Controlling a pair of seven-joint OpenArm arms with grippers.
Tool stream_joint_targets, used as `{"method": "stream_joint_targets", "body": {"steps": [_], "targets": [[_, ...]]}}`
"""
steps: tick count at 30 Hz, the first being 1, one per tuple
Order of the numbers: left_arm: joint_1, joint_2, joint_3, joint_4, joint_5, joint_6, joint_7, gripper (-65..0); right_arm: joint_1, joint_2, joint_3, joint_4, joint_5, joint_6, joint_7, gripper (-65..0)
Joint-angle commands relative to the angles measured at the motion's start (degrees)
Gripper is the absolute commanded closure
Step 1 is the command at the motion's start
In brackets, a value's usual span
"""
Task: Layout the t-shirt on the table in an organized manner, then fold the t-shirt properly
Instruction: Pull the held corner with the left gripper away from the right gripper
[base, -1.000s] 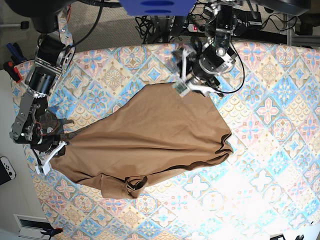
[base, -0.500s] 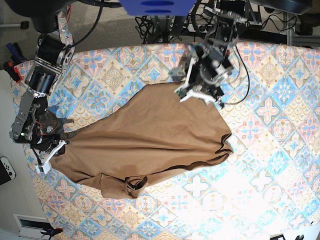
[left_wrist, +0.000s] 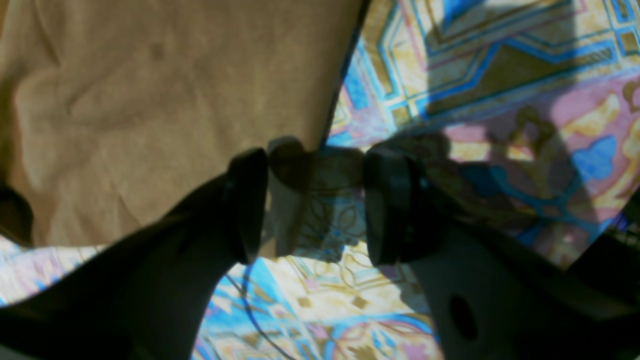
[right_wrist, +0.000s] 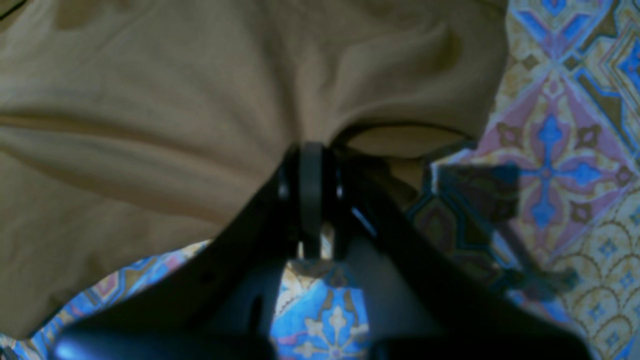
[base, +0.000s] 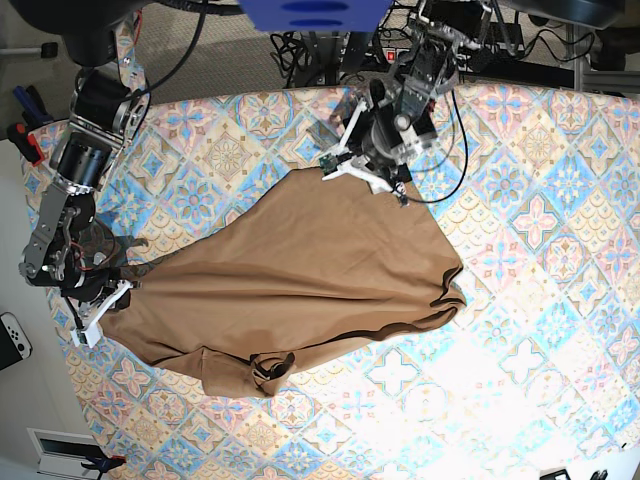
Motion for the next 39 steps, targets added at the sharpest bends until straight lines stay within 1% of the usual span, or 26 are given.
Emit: {"method": "stream_joint_targets", "body": {"steps": [1,4,10,16,25,30,32,35,37,39], "targets": [[-1.0,-0.1,-0.1,-2.4,1.3,0.9,-0.8,-30.6,1.7,1.2,0.1,1.0,0.8,0.1,1.0,0.0],[-2.7,-0.1,-0.1,-5.2,0.9,0.9,-0.8,-30.5,1.7,1.2,0.1,1.0,0.8,0.1,1.0,0.0],[-4.8,0.2,-3.0,-5.2,0.8,0.9,-0.8,-30.5,1.7,1.2,0.1,1.3,0.8,0.1,1.0,0.0],[-5.3,-0.2,-3.4,-4.4,1.3,0.9,-0.7,-30.4,1.7,1.3,0.1,1.3,0.7,0.1,0.9,0.0],[-4.2,-5.5,-2.9,-4.3,0.8,0.9,-0.3,-30.4,1.7,1.3,0.0,1.0,0.7,0.1,0.9,0.0],[-3.1,-6.0,-3.3,-3.3,1.3,0.9,-0.3,-30.2,1.7,1.3,0.0,1.0,0.7,0.1,0.9,0.0],[-2.4,-7.3,-2.9,-1.2,1.2,0.9,-0.2,-27.4,1.7,1.3,0.0,1.0,0.7,0.1,0.9,0.0],[-1.2,-7.8,-3.3,2.2,1.3,0.9,-0.2,-19.5,1.7,1.3,0.0,1.0,0.7,0.1,0.9,0.0],[-1.8,-7.8,-3.4,1.4,1.4,0.9,-0.2,-14.5,1.7,1.3,0.0,1.0,0.7,0.1,0.9,0.0],[-3.3,-7.8,-3.4,-1.7,1.4,0.9,-0.2,-11.1,1.7,1.3,0.0,1.0,0.7,0.1,0.9,0.0]]}}
